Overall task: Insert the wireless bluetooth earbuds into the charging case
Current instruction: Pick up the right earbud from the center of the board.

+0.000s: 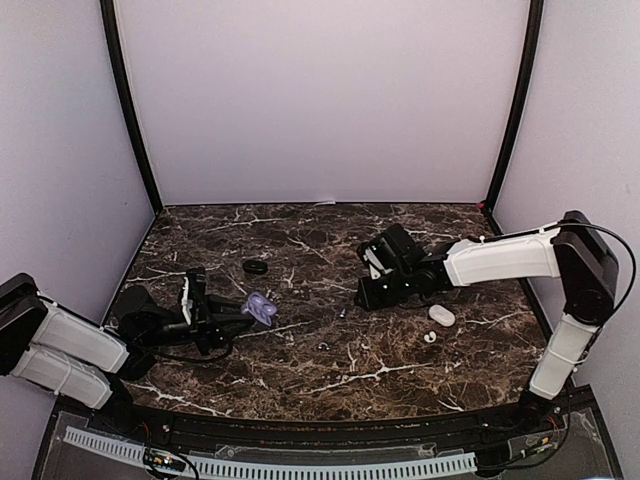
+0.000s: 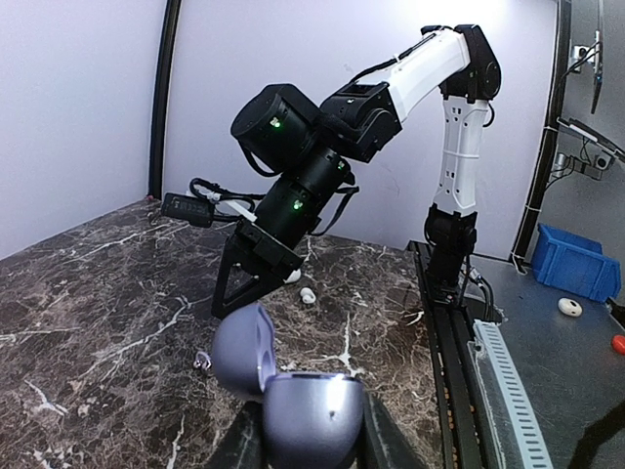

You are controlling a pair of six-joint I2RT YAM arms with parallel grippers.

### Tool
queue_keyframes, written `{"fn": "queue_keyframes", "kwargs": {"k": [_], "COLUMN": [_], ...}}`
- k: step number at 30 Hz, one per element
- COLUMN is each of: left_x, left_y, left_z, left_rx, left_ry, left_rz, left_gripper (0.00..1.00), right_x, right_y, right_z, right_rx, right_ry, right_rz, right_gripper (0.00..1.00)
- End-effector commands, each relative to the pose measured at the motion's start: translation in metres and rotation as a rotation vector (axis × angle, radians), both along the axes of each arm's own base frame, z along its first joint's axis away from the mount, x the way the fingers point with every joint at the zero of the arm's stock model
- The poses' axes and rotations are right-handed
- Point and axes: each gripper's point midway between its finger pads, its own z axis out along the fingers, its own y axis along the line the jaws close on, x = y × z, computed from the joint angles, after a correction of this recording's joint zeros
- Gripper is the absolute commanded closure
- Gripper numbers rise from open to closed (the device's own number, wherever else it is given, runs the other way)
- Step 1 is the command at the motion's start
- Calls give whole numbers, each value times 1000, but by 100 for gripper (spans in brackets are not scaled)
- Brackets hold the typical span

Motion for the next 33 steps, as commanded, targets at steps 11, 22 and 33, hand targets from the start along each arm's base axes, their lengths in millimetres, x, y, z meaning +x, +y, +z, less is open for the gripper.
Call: {"fn": "queue_keyframes", "kwargs": {"k": [11,22,33], "left_x": [-5,-8,-14], "left_y": [2,3,3], "left_z": [12,15,17], "left_rx": [-21,-28,-34], "left_ry": [-65,-67,-82], "left_rz": [-6,-15,-40], "left_gripper": [74,74,74], "right_x": [13,7,10], "right_y": [35,37,43], "right_z": [6,-9,-21], "right_rx": [91,116,116], "right_ry": [77,142,172], "right_rz": [-1,-34,-49], "right_gripper": [78,78,76]}}
